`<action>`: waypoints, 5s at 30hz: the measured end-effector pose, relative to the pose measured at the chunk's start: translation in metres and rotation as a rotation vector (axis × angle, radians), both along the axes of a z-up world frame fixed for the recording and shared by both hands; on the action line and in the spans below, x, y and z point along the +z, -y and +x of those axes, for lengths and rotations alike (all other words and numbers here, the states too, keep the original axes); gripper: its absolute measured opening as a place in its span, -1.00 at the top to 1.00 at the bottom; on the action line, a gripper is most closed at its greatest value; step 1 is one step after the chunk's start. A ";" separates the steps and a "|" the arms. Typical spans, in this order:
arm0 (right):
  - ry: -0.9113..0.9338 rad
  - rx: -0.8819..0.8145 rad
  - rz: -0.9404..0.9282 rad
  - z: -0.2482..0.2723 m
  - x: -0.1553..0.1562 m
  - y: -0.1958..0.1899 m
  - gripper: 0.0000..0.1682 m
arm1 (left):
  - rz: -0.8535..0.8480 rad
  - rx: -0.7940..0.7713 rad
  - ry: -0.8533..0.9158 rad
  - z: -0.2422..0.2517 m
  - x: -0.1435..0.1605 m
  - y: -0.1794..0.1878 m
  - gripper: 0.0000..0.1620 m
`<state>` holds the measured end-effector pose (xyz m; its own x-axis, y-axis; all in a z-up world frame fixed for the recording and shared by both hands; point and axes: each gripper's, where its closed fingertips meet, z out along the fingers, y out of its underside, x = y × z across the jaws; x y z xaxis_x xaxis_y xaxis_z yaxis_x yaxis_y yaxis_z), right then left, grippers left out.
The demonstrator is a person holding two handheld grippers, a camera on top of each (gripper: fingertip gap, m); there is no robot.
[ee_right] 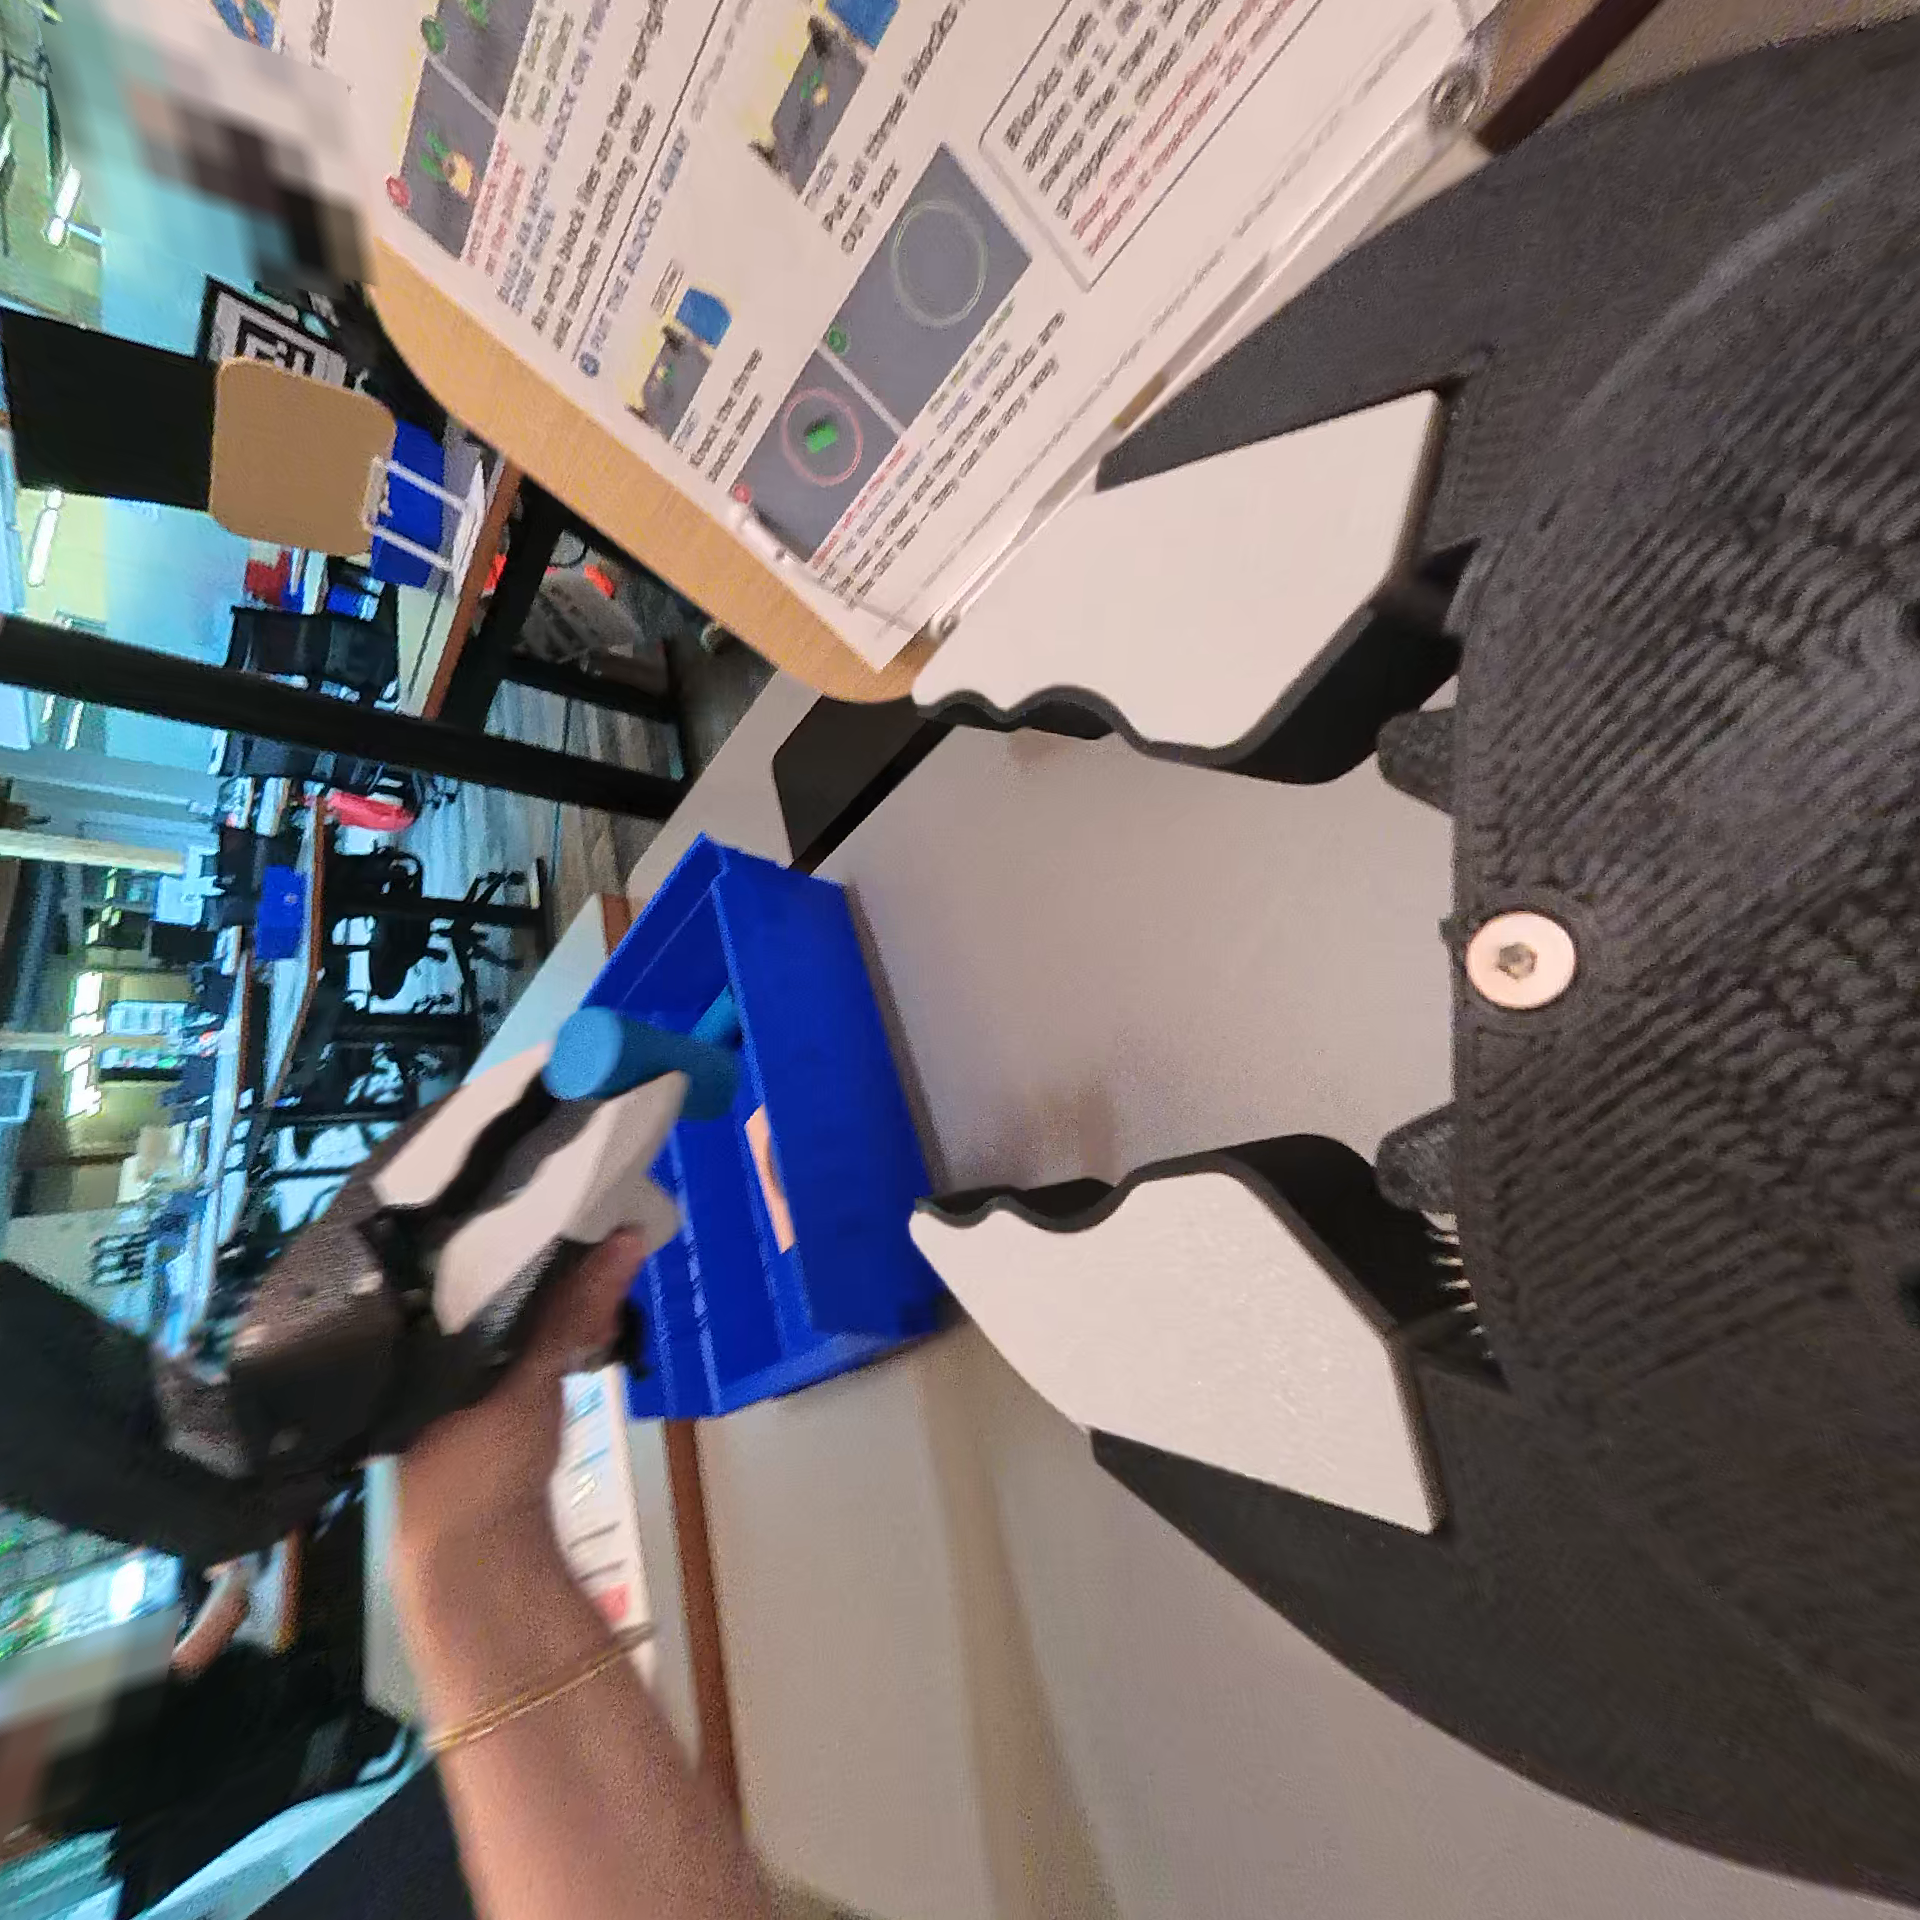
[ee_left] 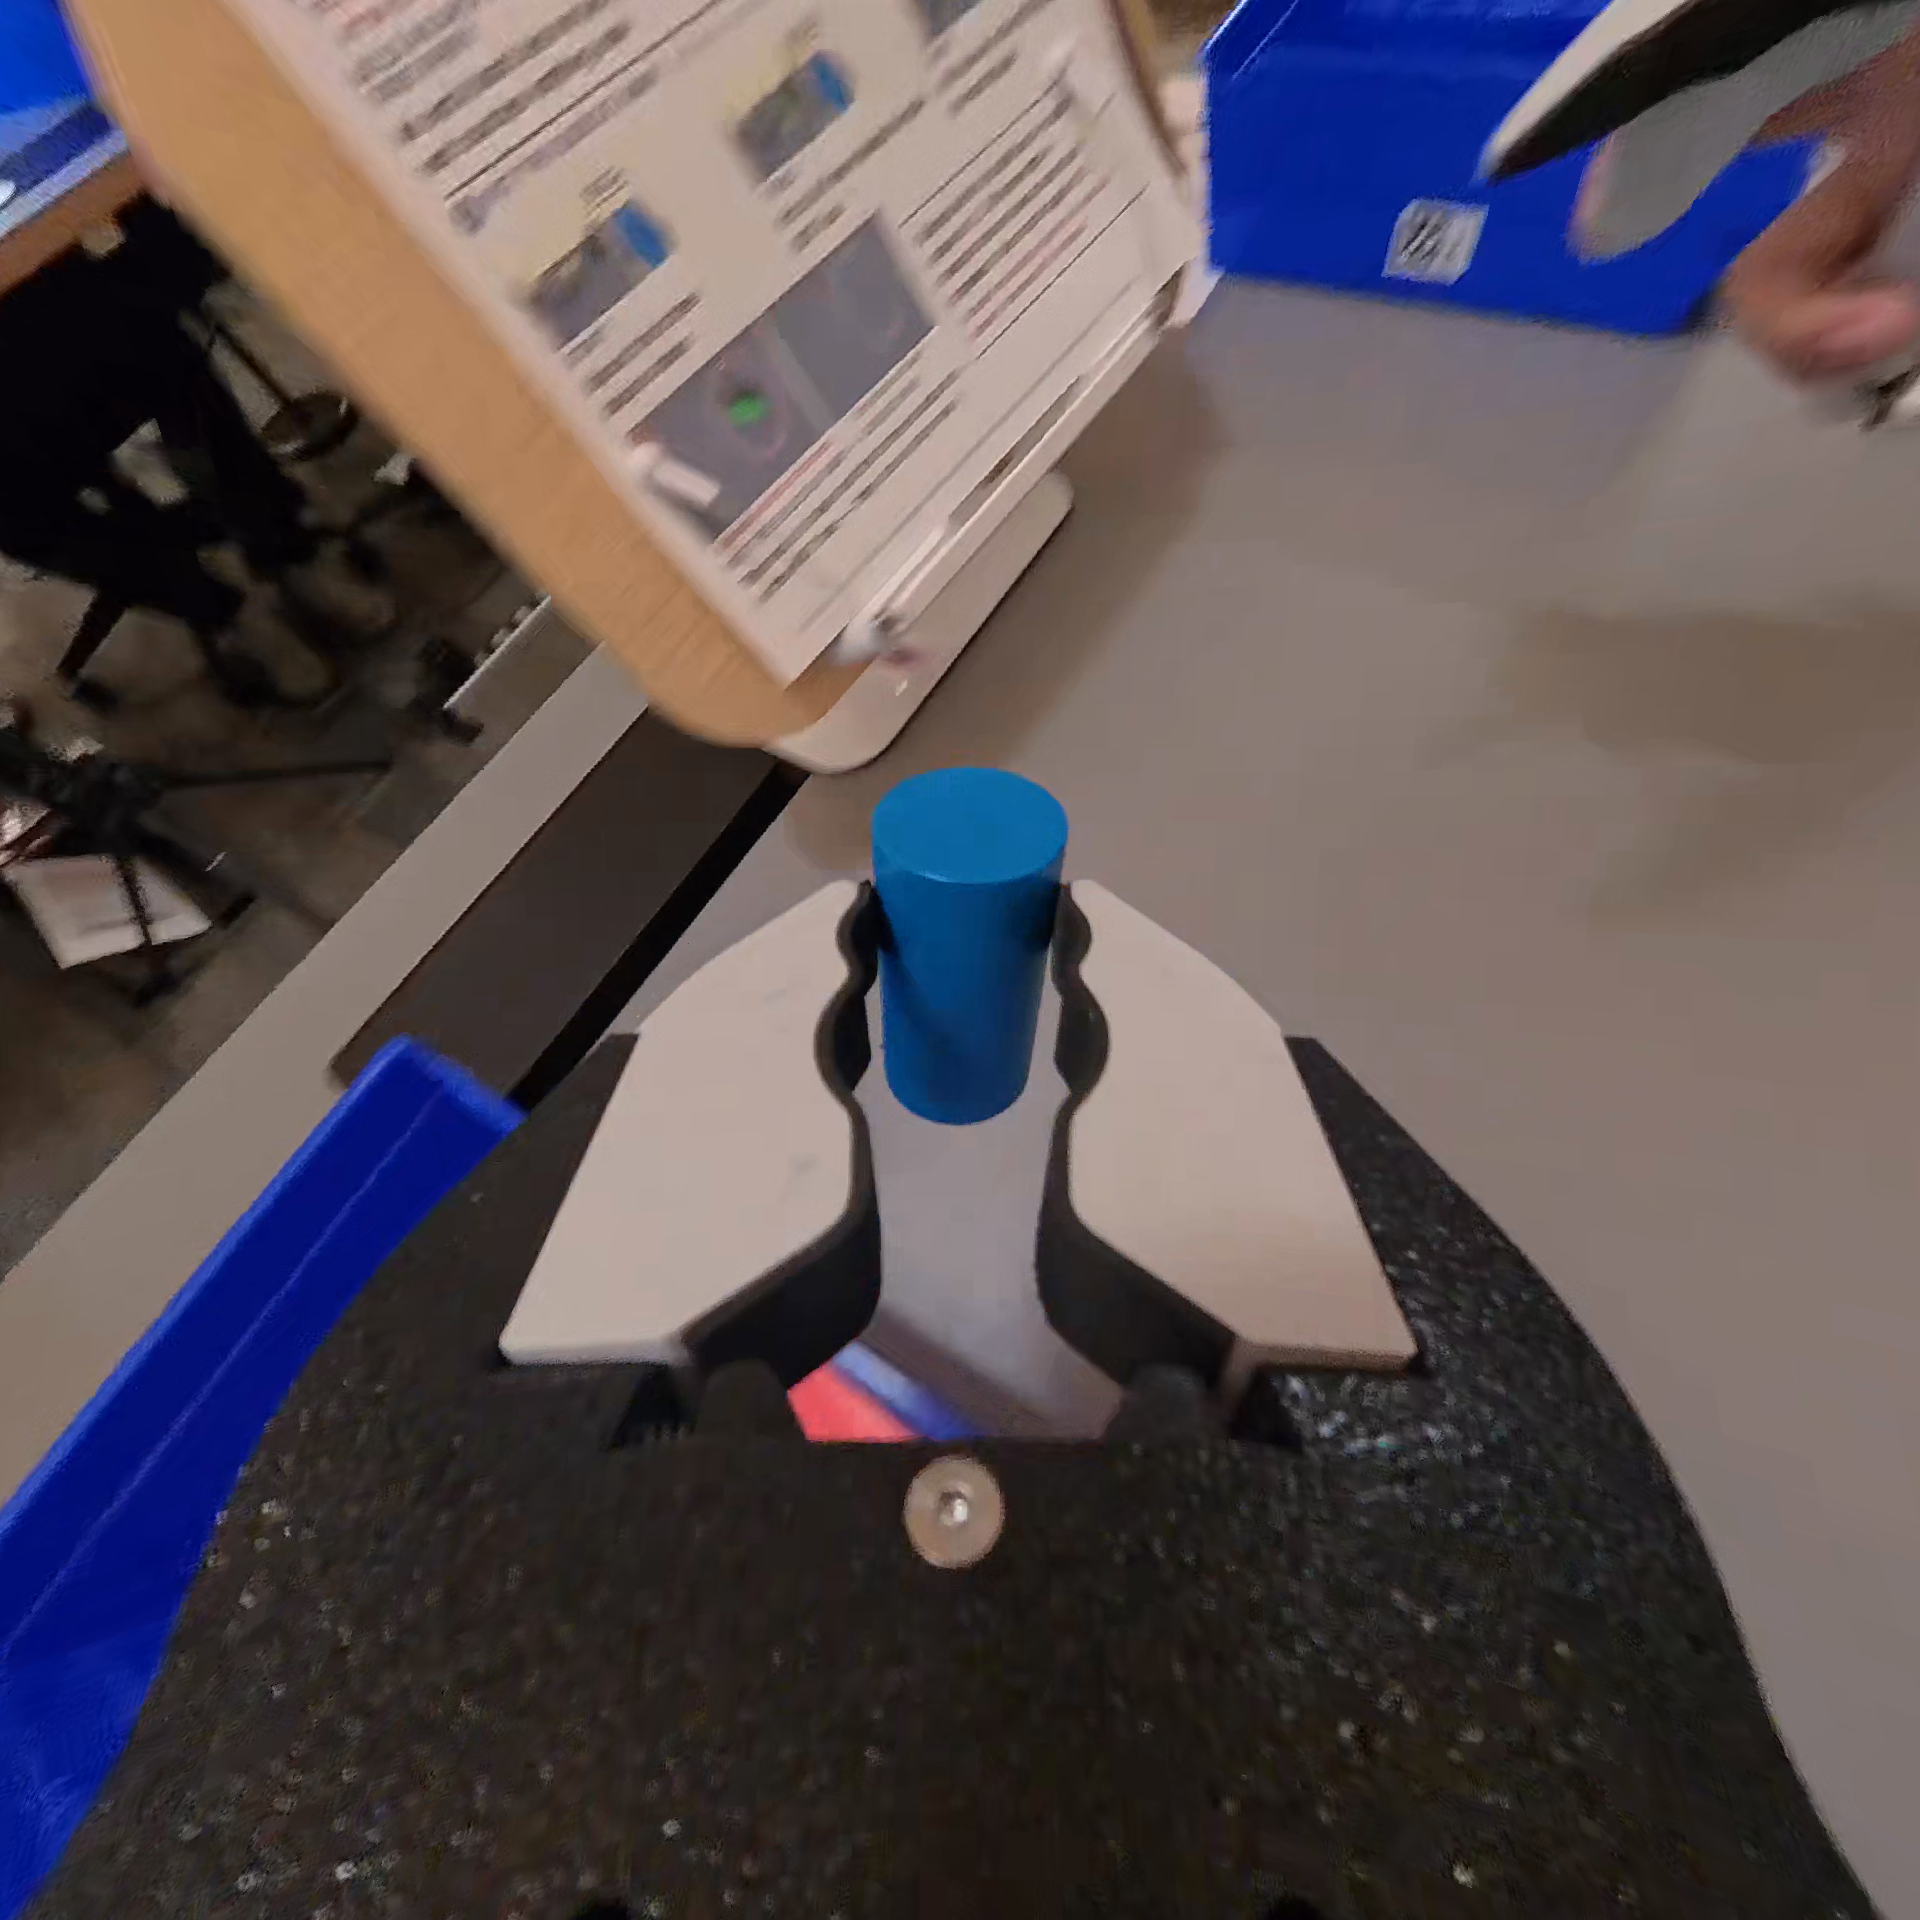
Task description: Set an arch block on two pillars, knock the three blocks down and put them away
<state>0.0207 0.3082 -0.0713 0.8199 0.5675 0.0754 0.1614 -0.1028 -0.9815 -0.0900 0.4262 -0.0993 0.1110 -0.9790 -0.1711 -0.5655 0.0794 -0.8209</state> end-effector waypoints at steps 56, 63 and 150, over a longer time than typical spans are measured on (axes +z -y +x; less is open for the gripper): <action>-0.119 -0.258 -0.100 0.128 -0.093 0.039 0.63 | -0.088 -0.152 0.328 0.094 -0.031 0.141 0.21; -0.124 -0.265 -0.147 0.126 -0.128 0.047 0.62 | -0.133 -0.134 0.354 0.091 -0.038 0.141 0.22; -0.054 -0.382 -0.183 0.157 -0.109 0.092 -0.21 | 0.540 -0.075 -1.289 -0.181 -0.173 -0.230 0.50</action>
